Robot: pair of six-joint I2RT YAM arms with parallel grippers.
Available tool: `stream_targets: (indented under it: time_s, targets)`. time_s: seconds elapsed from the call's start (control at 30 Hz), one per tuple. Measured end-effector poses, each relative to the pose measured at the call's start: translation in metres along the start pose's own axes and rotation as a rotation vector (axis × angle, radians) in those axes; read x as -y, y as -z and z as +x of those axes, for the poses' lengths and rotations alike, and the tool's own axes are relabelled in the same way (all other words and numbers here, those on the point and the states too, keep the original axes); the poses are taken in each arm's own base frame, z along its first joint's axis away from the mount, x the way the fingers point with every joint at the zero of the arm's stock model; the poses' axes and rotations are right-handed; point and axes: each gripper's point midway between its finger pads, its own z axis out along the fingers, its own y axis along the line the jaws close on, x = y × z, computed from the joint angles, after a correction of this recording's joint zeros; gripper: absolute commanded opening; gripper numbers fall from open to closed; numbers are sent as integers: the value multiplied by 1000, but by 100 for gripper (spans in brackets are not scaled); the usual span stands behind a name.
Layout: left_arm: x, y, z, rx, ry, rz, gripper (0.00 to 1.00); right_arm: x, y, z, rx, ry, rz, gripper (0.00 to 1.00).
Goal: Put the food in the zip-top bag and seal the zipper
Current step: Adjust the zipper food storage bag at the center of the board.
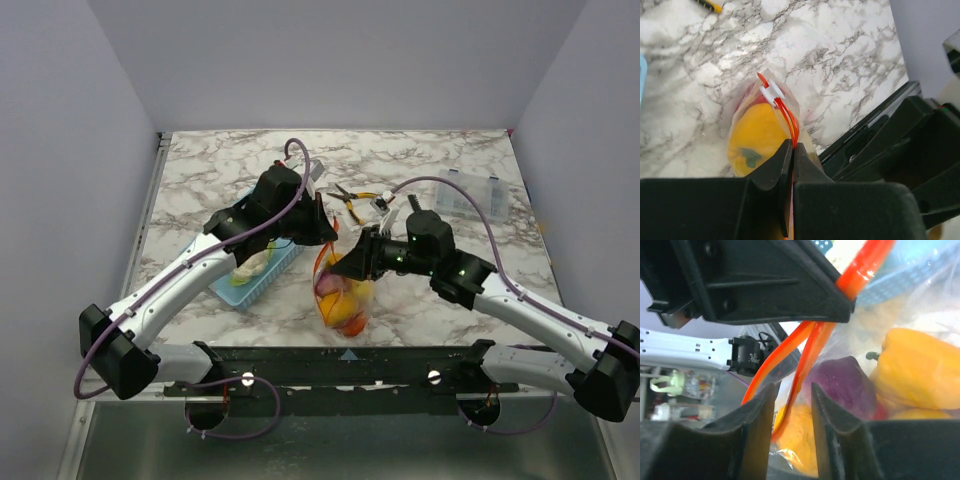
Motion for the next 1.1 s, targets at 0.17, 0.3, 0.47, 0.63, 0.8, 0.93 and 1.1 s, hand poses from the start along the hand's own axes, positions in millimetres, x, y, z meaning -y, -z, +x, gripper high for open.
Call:
stream_targets:
  time_s: [0.17,0.3,0.47,0.63,0.8,0.93,1.1]
  targets:
    - [18,16,-11,-64,-276,58,0,-14,18,-29,71,145,36,67]
    - [27,34,-6,-135,-424,112,0,-19,32,-51,133,267,79,72]
    - [28,35,12,-255,-528,183,0,-14,39,-62,159,395,109,72]
    - [33,40,30,-340,-573,282,0,-11,36,-53,157,525,32,72]
    - [38,44,38,-369,-596,344,0,6,39,-29,153,564,-89,71]
    - [41,46,42,-381,-603,383,0,31,49,-37,184,491,-165,72]
    - [46,49,44,-388,-603,417,0,22,53,-28,137,441,-325,72]
